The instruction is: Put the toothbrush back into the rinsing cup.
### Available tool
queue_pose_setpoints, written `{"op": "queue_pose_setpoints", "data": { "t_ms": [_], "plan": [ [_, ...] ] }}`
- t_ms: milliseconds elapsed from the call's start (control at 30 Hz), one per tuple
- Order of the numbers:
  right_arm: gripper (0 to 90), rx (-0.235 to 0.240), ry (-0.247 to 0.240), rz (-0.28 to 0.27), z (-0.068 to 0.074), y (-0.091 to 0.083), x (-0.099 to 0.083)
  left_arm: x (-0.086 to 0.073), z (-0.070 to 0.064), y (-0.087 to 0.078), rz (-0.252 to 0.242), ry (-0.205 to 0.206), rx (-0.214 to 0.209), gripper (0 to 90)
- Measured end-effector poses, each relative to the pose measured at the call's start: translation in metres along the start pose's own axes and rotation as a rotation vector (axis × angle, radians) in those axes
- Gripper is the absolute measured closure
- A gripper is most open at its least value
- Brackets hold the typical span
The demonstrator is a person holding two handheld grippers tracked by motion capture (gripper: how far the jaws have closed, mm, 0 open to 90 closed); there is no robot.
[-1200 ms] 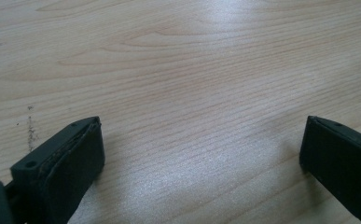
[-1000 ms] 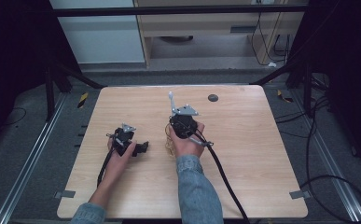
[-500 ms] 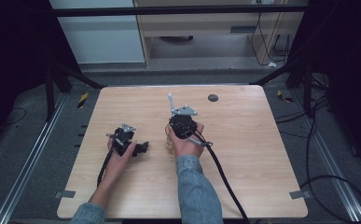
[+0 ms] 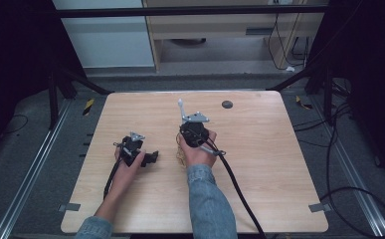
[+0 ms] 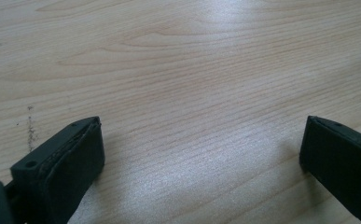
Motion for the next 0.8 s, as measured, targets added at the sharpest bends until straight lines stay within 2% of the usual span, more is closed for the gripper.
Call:
{"op": "queue_pose_setpoints", "data": {
  "t_ms": [267,800],
  "plan": [
    [66.7,-0.001,-0.021,0.007,0.0037,0.0029,0.0007,0.0000,0.0000,0.0000,0.000,0.000,0.000,0.0],
    [66.4,0.003,-0.028,0.010,0.0058,0.0049,0.0009,0.0000,0.0000,0.0001,0.000,0.000,-0.001,0.0]
  ]
}}
Point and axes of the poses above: each handheld gripper's, and its own axes: y roughly forward along the jaws, x roughly out of its top, z roughly to its left, the point moved 7 cm from there along y, roughly forward along the jaws, and after that the axes turned 2 degrees about -z, right-handed, at the moved point
